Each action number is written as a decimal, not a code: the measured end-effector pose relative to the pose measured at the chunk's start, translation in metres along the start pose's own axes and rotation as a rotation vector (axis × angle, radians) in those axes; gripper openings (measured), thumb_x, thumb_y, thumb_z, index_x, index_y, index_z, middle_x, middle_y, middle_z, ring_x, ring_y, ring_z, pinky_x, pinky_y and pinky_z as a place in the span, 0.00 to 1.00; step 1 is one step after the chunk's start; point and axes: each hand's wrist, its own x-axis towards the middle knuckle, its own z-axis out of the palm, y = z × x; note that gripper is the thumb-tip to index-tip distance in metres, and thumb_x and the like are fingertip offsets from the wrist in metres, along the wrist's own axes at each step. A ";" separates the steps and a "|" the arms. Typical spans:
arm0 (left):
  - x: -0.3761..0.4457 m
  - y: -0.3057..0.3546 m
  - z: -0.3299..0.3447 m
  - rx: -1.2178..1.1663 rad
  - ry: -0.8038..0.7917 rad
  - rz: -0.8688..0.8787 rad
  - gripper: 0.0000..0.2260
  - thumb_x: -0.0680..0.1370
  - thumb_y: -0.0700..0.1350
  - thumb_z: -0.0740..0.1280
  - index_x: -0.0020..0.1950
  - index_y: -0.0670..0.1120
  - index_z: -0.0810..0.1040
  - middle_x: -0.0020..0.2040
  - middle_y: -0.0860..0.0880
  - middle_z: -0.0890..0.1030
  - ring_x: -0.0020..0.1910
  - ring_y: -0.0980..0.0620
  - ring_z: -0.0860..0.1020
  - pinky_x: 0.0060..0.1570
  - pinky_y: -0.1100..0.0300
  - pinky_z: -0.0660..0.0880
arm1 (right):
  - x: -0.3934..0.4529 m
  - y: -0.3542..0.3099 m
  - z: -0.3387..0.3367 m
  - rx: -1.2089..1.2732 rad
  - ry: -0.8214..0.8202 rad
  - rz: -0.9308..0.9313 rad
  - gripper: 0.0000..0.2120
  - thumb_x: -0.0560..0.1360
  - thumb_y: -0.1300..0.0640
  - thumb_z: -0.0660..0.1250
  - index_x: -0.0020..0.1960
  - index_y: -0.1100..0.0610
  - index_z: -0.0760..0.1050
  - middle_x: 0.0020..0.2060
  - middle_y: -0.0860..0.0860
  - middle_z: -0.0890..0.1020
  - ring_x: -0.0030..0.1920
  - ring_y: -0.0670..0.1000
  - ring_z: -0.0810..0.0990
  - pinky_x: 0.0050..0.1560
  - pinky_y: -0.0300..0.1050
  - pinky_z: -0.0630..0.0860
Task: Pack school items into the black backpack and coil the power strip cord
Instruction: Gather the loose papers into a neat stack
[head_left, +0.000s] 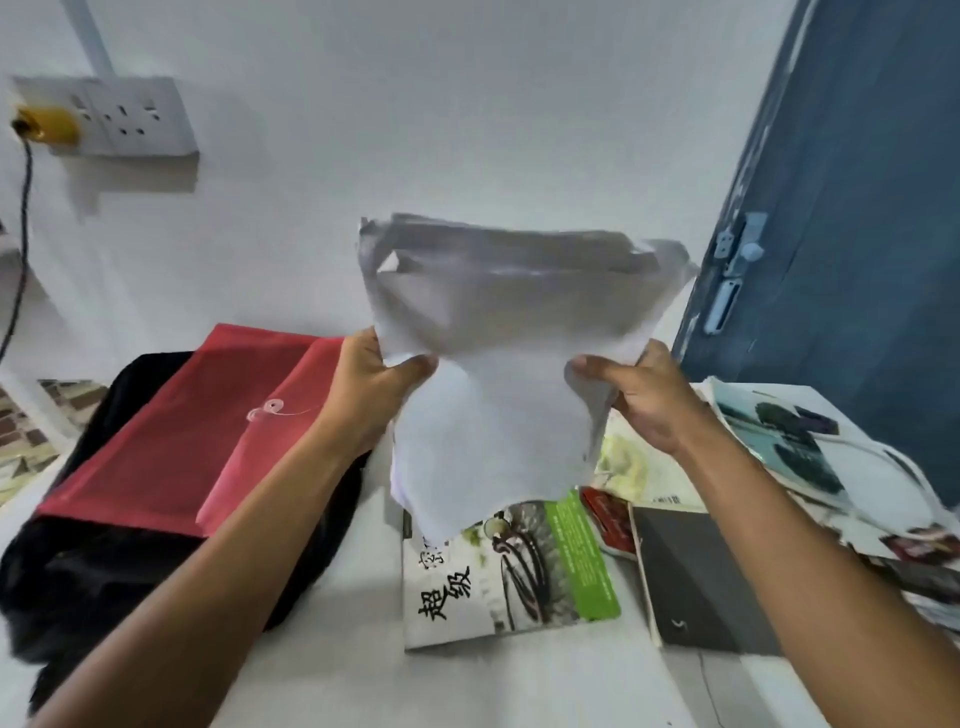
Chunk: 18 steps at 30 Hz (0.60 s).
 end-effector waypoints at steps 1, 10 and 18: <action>-0.011 0.007 0.005 -0.021 -0.004 -0.022 0.09 0.67 0.33 0.70 0.45 0.41 0.81 0.42 0.45 0.85 0.41 0.44 0.83 0.46 0.48 0.80 | -0.012 -0.005 0.000 -0.032 0.015 -0.014 0.11 0.57 0.61 0.78 0.38 0.58 0.81 0.36 0.51 0.85 0.38 0.49 0.84 0.40 0.40 0.80; -0.105 0.023 0.020 0.021 0.028 -0.079 0.12 0.68 0.33 0.67 0.48 0.43 0.81 0.45 0.44 0.86 0.43 0.45 0.84 0.43 0.51 0.81 | -0.093 -0.005 -0.013 -0.231 -0.222 0.205 0.25 0.59 0.71 0.77 0.55 0.60 0.79 0.50 0.56 0.84 0.51 0.55 0.83 0.51 0.46 0.80; -0.153 0.015 0.013 0.000 0.086 -0.085 0.10 0.68 0.36 0.69 0.48 0.44 0.80 0.44 0.47 0.85 0.43 0.47 0.84 0.41 0.55 0.80 | -0.139 0.013 -0.001 -0.538 0.012 0.070 0.09 0.71 0.63 0.72 0.48 0.53 0.77 0.40 0.45 0.81 0.41 0.44 0.80 0.41 0.37 0.76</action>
